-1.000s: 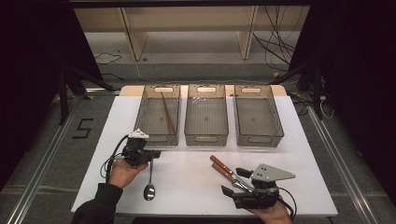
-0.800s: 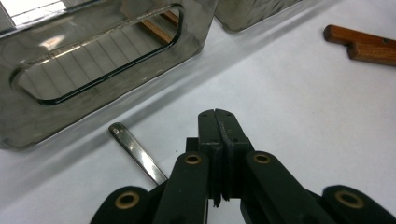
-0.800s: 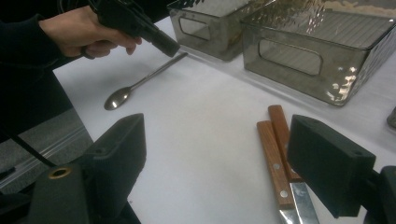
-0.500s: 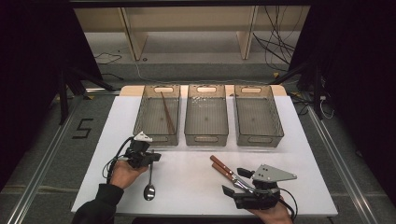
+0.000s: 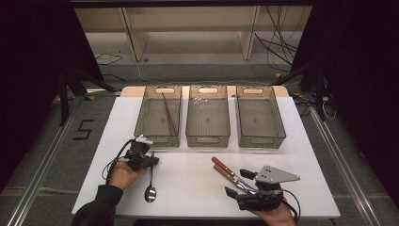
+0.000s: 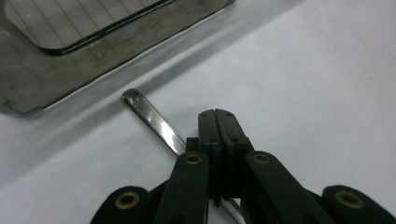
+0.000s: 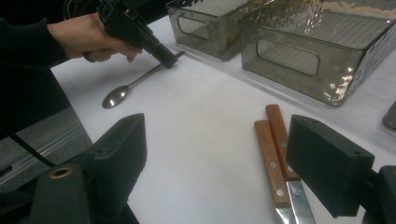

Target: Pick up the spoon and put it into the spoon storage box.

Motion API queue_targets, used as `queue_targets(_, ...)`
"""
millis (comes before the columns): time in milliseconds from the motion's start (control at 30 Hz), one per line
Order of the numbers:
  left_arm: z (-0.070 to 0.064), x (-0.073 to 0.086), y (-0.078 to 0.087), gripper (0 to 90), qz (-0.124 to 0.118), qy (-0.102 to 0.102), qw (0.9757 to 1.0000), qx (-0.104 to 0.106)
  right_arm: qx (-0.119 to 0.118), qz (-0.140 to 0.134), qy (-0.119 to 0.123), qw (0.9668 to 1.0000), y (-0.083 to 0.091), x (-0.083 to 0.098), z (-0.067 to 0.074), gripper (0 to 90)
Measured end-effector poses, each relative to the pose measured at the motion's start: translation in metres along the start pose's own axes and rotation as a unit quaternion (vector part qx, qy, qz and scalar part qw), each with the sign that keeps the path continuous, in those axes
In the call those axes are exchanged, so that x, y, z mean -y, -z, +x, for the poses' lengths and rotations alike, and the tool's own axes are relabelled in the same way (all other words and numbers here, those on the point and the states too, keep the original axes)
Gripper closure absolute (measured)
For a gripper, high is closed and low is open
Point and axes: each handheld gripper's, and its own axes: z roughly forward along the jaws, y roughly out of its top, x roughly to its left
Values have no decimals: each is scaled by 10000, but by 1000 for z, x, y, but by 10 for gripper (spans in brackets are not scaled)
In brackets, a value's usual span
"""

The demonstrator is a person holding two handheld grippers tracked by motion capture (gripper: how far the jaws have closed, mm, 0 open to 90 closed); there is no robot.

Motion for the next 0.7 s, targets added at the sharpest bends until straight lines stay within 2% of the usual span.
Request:
queue_targets(333,8,7,9,889,135,63,9996,-238,-8,17,37,10000,-1,-1,1,213)
queue_targets(567,24,31,30,889,221,380,9983,-383,15,18,48,10000,-1,-1,1,214)
queue_targets(700,27,43,40,889,303,437,9974,-477,10,21,67,10000,-1,-1,2,215)
